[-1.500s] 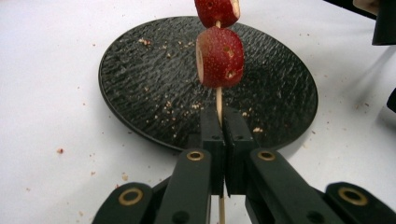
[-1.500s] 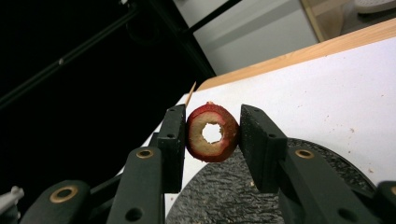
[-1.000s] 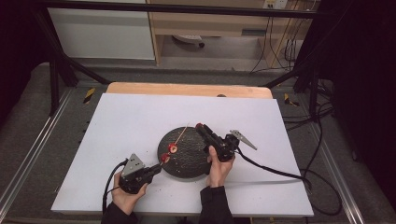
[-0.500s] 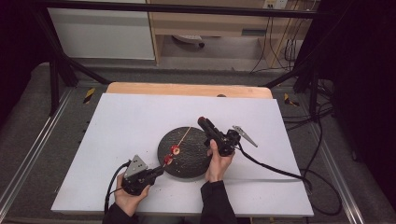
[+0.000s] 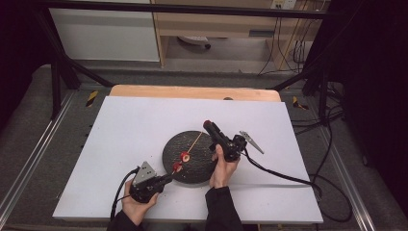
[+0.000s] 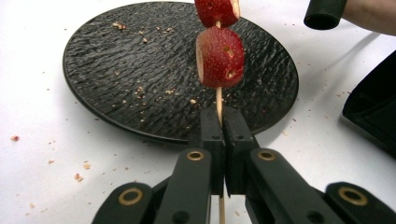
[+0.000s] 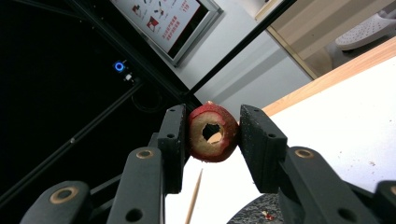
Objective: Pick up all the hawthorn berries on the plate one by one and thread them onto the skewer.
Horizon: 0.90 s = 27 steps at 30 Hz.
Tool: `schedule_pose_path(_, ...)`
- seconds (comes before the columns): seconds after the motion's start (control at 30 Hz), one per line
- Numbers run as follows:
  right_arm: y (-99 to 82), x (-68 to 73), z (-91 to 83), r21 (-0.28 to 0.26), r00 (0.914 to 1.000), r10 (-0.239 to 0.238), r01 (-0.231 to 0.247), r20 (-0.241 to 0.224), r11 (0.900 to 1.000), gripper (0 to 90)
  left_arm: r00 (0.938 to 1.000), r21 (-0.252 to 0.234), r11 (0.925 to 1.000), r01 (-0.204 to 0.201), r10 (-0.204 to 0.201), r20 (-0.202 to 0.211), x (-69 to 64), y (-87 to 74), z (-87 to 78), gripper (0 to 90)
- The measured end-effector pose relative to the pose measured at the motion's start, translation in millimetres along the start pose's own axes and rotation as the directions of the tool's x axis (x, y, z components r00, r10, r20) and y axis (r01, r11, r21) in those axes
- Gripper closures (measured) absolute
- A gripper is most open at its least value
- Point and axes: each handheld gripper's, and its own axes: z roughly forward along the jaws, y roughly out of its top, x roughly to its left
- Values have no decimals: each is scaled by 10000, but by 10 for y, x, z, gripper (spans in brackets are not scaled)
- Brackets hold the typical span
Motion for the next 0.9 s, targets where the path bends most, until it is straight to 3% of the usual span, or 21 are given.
schedule_pose_path(0.9, -85, 4, -37, -59, 9995, 207, -208, -234, 9998, 630, 9997, -289, 9994, 206, -210, -110, -99, 22, 80, 880)
